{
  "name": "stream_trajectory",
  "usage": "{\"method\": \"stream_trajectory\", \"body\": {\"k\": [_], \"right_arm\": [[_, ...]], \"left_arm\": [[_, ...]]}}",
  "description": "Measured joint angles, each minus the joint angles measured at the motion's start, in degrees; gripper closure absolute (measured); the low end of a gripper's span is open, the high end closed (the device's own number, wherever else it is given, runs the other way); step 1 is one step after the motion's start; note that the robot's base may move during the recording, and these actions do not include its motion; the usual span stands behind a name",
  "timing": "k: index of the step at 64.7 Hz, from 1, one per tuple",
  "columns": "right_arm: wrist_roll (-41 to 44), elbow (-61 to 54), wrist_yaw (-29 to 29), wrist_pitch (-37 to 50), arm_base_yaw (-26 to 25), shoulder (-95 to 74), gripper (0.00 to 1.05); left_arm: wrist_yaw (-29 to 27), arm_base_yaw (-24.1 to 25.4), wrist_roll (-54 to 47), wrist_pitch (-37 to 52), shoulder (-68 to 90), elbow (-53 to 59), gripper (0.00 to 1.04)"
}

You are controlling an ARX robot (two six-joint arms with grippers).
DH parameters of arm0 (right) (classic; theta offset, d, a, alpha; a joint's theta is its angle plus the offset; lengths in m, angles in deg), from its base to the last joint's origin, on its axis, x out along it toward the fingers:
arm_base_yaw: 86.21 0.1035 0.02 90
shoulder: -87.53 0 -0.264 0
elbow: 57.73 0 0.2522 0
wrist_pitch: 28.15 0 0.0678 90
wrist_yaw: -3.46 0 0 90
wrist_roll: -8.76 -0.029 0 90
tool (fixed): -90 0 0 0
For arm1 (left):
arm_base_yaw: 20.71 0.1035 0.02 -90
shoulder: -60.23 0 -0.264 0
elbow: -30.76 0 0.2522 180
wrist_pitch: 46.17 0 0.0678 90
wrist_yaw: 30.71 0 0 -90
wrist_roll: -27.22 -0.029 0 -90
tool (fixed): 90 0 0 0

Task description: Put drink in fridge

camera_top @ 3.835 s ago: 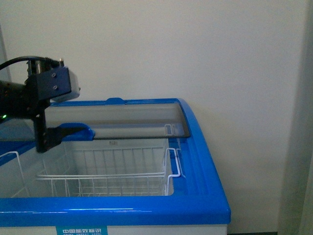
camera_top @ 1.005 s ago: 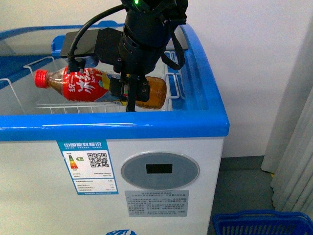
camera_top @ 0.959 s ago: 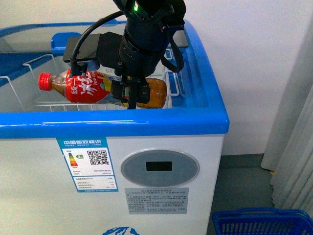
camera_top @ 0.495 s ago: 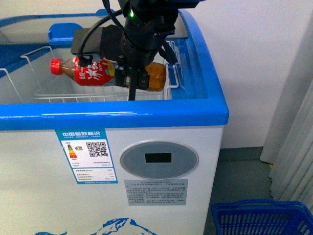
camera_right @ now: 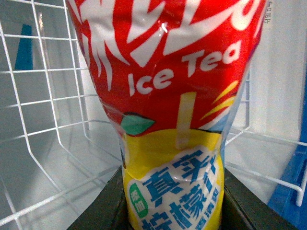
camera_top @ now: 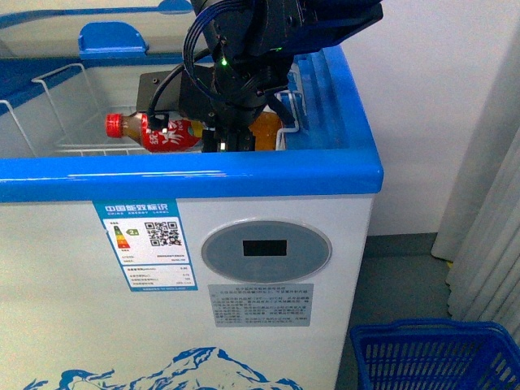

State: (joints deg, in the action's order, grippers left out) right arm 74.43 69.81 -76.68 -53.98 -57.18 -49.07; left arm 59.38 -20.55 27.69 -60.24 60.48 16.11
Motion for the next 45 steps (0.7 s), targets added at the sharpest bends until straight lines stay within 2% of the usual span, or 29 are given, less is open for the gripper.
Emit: {"method": "stream_trajectory", "body": {"k": [2,9,20,34,45], "right_arm": [[0.0,0.0,-0.1,-0.2,0.0,0.0,0.67],[-0.9,0.0,-0.8,-1.0,0.3,0.0,0.46],[-5.3,-1.0,-3.1,-3.4,0.4,2.1,0.06],[-15.1,-6.1,-7.4,-3.6,0.5,13.8,0.07],[-27.7,-15.8,-5.7,3.6,-1.3,29.6,0.07]], "left_arm": [[0.0,0.0,0.0,0.0,0.0,0.0,1.02],[0.0,0.0,0.0,0.0,0.0,0.0,1.02],[0.0,0.0,0.0,0.0,0.0,0.0,1.02],[0.0,0.0,0.0,0.0,0.0,0.0,1.02],[0.0,0.0,0.0,0.0,0.0,0.0,1.02]]}}
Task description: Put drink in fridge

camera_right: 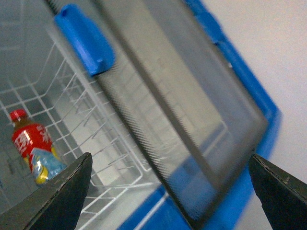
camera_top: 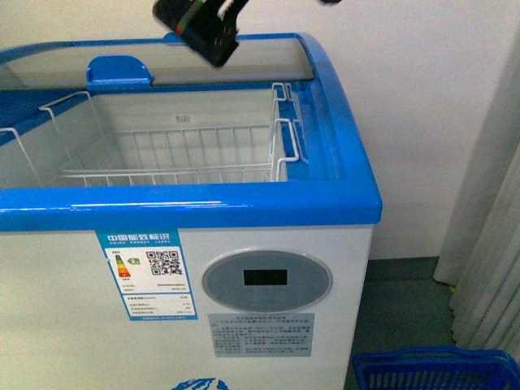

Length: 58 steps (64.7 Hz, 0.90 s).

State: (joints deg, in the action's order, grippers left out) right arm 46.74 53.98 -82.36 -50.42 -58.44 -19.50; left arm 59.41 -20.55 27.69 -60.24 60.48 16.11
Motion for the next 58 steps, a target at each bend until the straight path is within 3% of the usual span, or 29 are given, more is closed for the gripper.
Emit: {"method": "stream_trajectory", "body": {"k": [10,20,26,30,37,51,58], "right_arm": [[-14.8,-11.3,10.8,1.6,-3.5,15.2,0.07],[-31.3,-30.5,22.2,-3.8,-6.3,39.8,0.07],[-36.1,-40.6,28.7,-9.5,-3.0,54.6,0.07],[-40.5,-47.2,36.1,-16.5,3.5,66.4,0.07],[-39.1,-58.5,23.0,-3.2,-0.2,81.9,0.3],[-38.4,-71.9,13.6,0.8,-9.1,87.8,0.63],[-38.2,-77.8,8.8,3.0,-14.1,91.7,0.88]], "left_arm": [[0.0,0.0,0.0,0.0,0.0,0.0,1.02],[0.0,0.0,0.0,0.0,0.0,0.0,1.02],[0.0,0.0,0.0,0.0,0.0,0.0,1.02],[0.0,0.0,0.0,0.0,0.0,0.0,1.02],[0.0,0.0,0.0,0.0,0.0,0.0,1.02],[0.0,0.0,0.0,0.0,0.0,0.0,1.02],[-0.1,0.0,0.0,0.0,0.0,0.0,1.02]]}}
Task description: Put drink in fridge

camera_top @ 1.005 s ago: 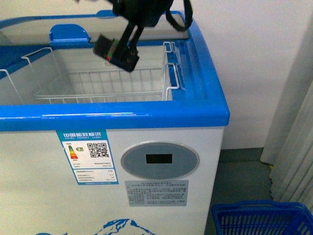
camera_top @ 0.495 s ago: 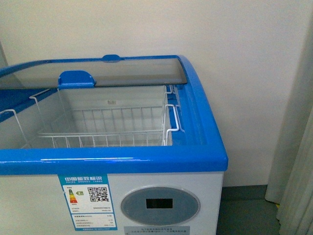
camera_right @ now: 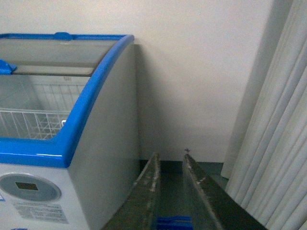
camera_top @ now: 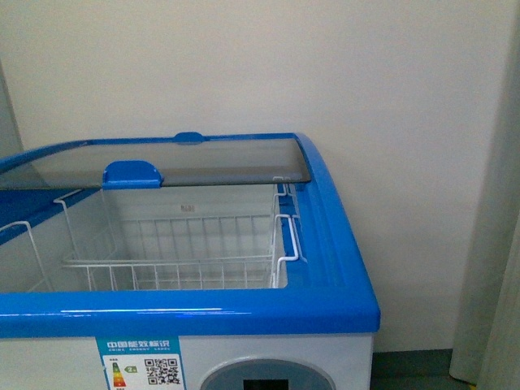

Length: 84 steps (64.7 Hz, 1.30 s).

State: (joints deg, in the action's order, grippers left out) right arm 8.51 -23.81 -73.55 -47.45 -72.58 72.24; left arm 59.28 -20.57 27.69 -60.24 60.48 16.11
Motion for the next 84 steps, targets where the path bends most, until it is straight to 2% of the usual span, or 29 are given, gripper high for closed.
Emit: {"method": "stream_trajectory", "body": {"k": [4,8,14,20,84], "right_arm": [[0.1,-2.8,-2.6,1.1,-2.6,2.6,1.03],[0.1,-4.3,-3.8,1.7,-3.8,3.5,1.02],[0.1,-7.0,-11.4,2.0,-10.2,4.9,1.02],[0.1,-8.8,-12.2,2.7,-13.0,6.3,1.02],[0.1,-18.1,-12.9,5.3,-13.5,14.5,1.02]], "left_arm": [[0.1,0.0,0.0,0.0,0.0,0.0,1.02],[0.0,0.0,0.0,0.0,0.0,0.0,1.02],[0.0,0.0,0.0,0.0,0.0,0.0,1.02],[0.0,0.0,0.0,0.0,0.0,0.0,1.02],[0.0,0.0,0.0,0.0,0.0,0.0,1.02]]}}
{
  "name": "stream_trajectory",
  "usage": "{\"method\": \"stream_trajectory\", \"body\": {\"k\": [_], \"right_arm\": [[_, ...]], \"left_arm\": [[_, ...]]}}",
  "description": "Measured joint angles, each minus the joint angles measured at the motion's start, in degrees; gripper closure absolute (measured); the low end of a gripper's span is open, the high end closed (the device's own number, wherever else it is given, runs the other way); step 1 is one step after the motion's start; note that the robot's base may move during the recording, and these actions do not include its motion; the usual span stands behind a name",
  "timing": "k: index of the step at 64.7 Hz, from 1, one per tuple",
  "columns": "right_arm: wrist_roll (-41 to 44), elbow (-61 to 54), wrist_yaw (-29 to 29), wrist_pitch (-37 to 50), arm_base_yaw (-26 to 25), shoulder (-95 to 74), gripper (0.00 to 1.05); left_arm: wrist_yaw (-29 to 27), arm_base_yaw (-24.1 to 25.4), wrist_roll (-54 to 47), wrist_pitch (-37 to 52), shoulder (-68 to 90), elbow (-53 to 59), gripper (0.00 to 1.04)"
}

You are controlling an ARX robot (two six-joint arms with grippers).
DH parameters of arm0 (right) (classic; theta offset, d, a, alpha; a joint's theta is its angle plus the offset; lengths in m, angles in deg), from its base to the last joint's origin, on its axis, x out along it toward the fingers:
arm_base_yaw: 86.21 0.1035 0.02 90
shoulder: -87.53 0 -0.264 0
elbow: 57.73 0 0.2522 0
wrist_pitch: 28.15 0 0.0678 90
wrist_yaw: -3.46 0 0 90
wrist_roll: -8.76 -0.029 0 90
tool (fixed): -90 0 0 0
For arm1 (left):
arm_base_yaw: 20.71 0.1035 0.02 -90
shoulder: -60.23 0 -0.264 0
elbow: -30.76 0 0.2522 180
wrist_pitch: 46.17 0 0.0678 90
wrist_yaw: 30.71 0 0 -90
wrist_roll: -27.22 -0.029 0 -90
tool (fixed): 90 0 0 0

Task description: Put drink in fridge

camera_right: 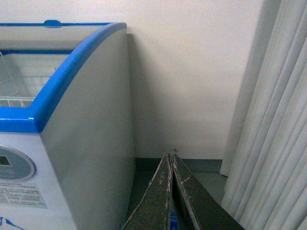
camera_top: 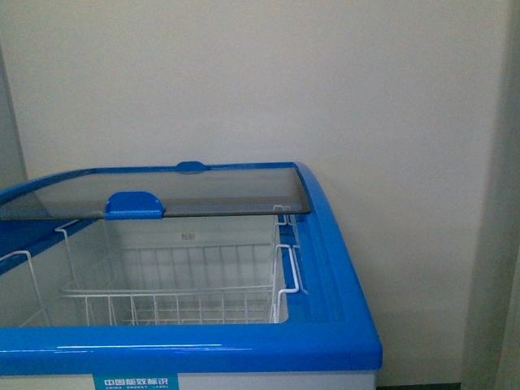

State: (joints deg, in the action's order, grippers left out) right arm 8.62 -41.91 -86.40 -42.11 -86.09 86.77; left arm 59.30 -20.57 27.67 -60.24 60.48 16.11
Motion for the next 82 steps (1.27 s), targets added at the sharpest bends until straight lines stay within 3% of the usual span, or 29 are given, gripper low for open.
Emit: {"method": "stream_trajectory", "body": {"k": [14,47,82], "right_arm": [[0.1,0.0,-0.2,0.1,0.0,0.4,1.01],[0.0,0.0,-0.2,0.1,0.0,0.4,0.07],[0.0,0.0,-0.2,0.0,0.0,0.4,0.07]], "left_arm": [[0.0,0.0,0.0,0.0,0.0,0.0,1.02],[0.0,0.0,0.0,0.0,0.0,0.0,0.07],[0.0,0.0,0.0,0.0,0.0,0.0,0.08]]}}
